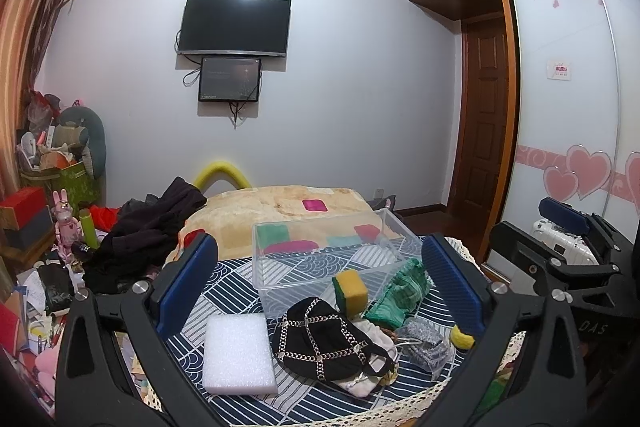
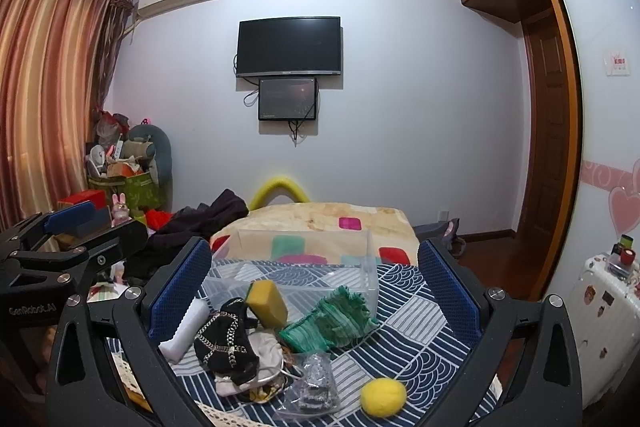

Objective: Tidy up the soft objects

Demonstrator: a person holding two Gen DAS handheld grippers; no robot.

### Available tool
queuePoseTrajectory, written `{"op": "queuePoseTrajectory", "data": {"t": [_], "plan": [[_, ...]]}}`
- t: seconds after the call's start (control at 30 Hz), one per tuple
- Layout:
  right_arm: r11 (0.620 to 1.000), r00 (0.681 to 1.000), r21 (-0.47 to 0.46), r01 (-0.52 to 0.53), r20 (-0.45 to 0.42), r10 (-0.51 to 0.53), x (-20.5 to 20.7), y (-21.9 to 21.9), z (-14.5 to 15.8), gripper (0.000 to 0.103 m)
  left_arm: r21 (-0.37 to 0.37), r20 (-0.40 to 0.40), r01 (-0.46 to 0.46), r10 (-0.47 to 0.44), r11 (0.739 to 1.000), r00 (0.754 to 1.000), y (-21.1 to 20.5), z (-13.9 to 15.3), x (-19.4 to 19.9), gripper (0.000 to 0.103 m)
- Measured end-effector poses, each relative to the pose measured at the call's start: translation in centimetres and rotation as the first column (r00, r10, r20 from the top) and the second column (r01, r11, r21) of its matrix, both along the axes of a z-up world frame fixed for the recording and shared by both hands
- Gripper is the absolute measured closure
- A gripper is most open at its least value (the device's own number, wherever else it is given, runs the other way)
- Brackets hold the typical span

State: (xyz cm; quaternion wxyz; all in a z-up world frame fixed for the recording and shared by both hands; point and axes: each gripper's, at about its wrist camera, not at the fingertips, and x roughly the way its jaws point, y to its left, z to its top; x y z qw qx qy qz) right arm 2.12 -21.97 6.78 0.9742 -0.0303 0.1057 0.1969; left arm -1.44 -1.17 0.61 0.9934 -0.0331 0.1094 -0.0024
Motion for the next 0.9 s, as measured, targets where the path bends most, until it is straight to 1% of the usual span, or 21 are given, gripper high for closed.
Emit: {"op": "queuePoseTrajectory", "data": {"t": [0.2, 0.3, 0.37, 0.4, 0.43, 0.5, 0.6, 0.7, 0.73, 0.87, 0.9], "plan": [[1.000, 1.000, -0.001, -0.019, -0.025, 0.019, 0.7, -0.1, -0.6, 0.000, 0.026, 0.011, -0.006, 0.006, 1.000, 1.000, 0.0, -0.6, 0.2, 0.000], [1.000, 0.998, -0.007, -0.017, -0.064, 0.017, 1.5, -0.3, -1.5, 0.000, 0.018, -0.013, -0.014, 0.014, 1.000, 1.000, 0.6, -1.3, 0.8, 0.000], [1.000, 0.996, -0.009, -0.009, -0.086, 0.008, 1.9, -0.6, -2.0, 0.002, -0.001, -0.038, -0.025, 0.025, 1.000, 0.999, 1.3, -1.8, 1.3, 0.006], [1.000, 0.994, -0.011, -0.001, -0.108, 0.000, 2.3, -0.9, -2.6, 0.004, -0.008, -0.053, -0.030, 0.029, 1.000, 0.998, 1.7, -2.1, 1.6, 0.013], [1.000, 0.993, -0.013, 0.000, -0.120, -0.002, 2.5, -1.2, -2.8, 0.006, -0.015, -0.076, -0.032, 0.031, 0.999, 0.997, 2.0, -2.4, 2.0, 0.016], [1.000, 0.987, -0.022, 0.012, -0.160, -0.016, 3.1, -1.8, -3.7, 0.015, -0.032, -0.111, -0.043, 0.039, 0.999, 0.993, 2.8, -3.1, 2.7, 0.017], [0.999, 0.976, -0.030, 0.037, -0.213, -0.042, 3.9, -2.7, -4.9, 0.023, -0.034, -0.147, -0.065, 0.059, 0.997, 0.987, 3.7, -4.3, 3.5, 0.021], [0.997, 0.965, -0.037, 0.064, -0.252, -0.071, 4.2, -3.7, -5.7, 0.028, -0.019, -0.200, -0.093, 0.087, 0.995, 0.976, 4.5, -5.9, 4.5, 0.026], [0.997, 0.962, -0.042, 0.072, -0.262, -0.081, 4.3, -4.1, -6.0, 0.028, -0.020, -0.222, -0.102, 0.095, 0.995, 0.971, 4.8, -6.5, 4.9, 0.026], [0.993, 0.944, -0.062, 0.098, -0.310, -0.113, 4.4, -5.1, -7.1, 0.028, -0.067, -0.323, -0.100, 0.073, 0.993, 0.944, 6.2, -8.8, 6.5, 0.026], [0.992, 0.939, -0.070, 0.106, -0.321, -0.123, 4.5, -5.4, -7.5, 0.028, -0.073, -0.354, -0.095, 0.063, 0.993, 0.933, 6.5, -9.6, 7.0, 0.026]]}}
